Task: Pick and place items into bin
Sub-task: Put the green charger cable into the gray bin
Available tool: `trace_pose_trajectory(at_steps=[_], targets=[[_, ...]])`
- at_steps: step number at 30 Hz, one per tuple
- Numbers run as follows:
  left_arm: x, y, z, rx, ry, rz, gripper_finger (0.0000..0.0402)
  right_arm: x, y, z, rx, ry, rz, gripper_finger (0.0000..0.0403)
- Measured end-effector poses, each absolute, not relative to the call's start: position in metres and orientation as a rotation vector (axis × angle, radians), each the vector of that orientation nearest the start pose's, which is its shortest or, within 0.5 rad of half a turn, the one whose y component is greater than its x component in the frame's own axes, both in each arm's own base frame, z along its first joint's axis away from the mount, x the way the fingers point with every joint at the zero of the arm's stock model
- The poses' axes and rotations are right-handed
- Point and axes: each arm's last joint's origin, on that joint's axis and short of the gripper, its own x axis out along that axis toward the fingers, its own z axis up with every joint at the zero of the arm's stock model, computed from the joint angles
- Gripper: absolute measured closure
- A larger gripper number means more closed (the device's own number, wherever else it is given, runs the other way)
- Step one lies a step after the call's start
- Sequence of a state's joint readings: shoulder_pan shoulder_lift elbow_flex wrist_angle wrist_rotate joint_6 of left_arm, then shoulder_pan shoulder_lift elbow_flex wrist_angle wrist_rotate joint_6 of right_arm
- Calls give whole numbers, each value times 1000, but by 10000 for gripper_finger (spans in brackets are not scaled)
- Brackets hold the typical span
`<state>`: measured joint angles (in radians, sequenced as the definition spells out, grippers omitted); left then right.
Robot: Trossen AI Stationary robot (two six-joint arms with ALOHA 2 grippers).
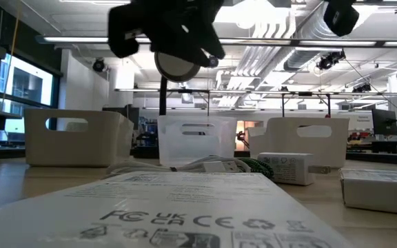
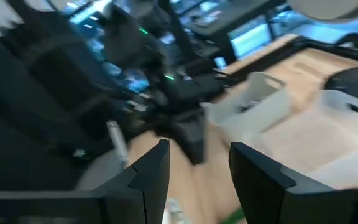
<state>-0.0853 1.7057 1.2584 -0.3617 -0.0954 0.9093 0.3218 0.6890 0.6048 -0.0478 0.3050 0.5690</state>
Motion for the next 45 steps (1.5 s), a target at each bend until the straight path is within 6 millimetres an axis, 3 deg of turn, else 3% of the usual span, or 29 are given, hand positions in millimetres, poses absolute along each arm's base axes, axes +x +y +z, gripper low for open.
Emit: trace_pose_trajectory(at_steps=[12, 20, 27, 35, 45], targets=[[370, -29, 231, 1012, 848, -452, 273, 100, 28, 296, 699, 233, 55, 247], [377, -30, 218, 1117, 849, -520, 273, 77, 18, 299, 658, 154, 19, 247], [385, -34, 190, 1164, 895, -593, 273, 69, 14, 301, 632, 102, -2, 247], [396, -43, 166, 1348, 914, -601, 273, 69, 14, 301, 615, 100, -8, 247], [400, -42, 151, 1345, 933, -610, 273, 69, 14, 300, 606, 107, -10, 247]])
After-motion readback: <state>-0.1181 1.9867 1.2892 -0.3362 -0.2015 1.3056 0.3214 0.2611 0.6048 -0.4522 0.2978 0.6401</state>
